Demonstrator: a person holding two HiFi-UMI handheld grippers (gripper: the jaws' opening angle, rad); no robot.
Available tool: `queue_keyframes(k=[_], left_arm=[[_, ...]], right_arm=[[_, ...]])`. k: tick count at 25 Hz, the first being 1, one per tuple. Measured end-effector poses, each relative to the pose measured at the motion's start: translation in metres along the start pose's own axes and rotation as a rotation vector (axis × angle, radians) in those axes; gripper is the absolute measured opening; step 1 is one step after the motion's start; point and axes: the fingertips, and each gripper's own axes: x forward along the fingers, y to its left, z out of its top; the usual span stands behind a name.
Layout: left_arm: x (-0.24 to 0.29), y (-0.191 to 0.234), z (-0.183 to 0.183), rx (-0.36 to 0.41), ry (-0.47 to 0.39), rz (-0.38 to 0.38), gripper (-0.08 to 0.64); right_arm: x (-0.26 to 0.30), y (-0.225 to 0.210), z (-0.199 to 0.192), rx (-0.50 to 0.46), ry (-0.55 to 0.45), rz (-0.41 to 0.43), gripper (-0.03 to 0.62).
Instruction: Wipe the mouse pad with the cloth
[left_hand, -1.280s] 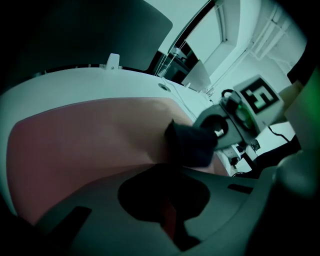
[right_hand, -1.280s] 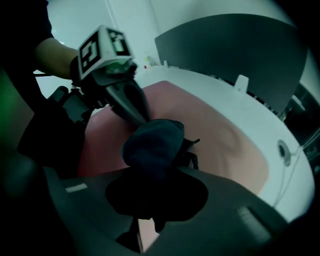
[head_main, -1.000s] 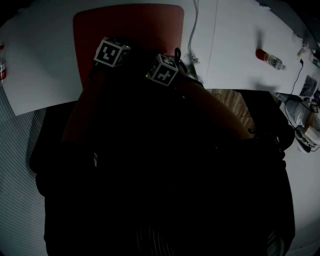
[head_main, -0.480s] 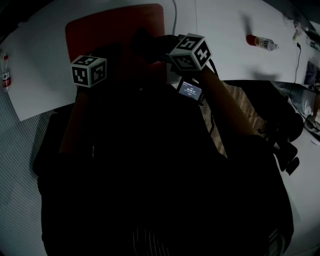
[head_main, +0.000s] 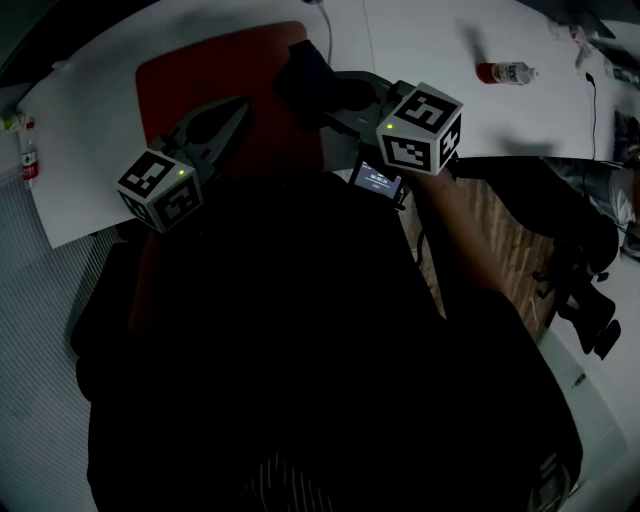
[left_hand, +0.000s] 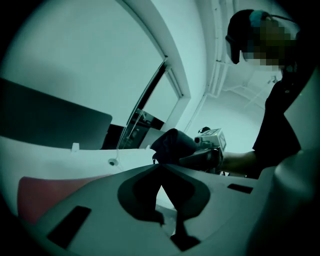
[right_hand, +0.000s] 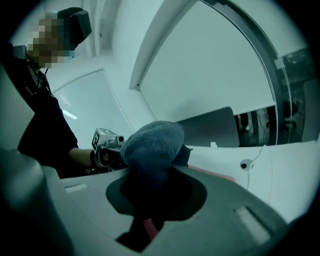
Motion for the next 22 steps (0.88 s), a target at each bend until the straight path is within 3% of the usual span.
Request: queue_keyframes(k=[4, 8, 12, 22], left_arm=[[-0.002, -0.034, 0.016, 0.067, 0.004, -0.054, 0.009], [0.001, -0.048, 0.039, 0.097, -0.065, -0.052, 0.009], [0.003, -0.072, 0.061, 0.132, -0.076, -0.054, 0.008], [-0.009, -0.102, 0.068, 0.164, -0.13, -0.03, 0.008]], right_arm=[[-0.022, 0.016, 0.017, -0.021, -0.077, -0.015, 0.06], [-0.04, 0.023, 0.03, -0.051, -0.121, -0.014, 0.06], [-0.06, 0.031, 0.049, -0.067, -0.171, 0.007, 0.06], [-0.078, 0.058, 0.046, -0.133, -0.17, 0.04, 0.06]])
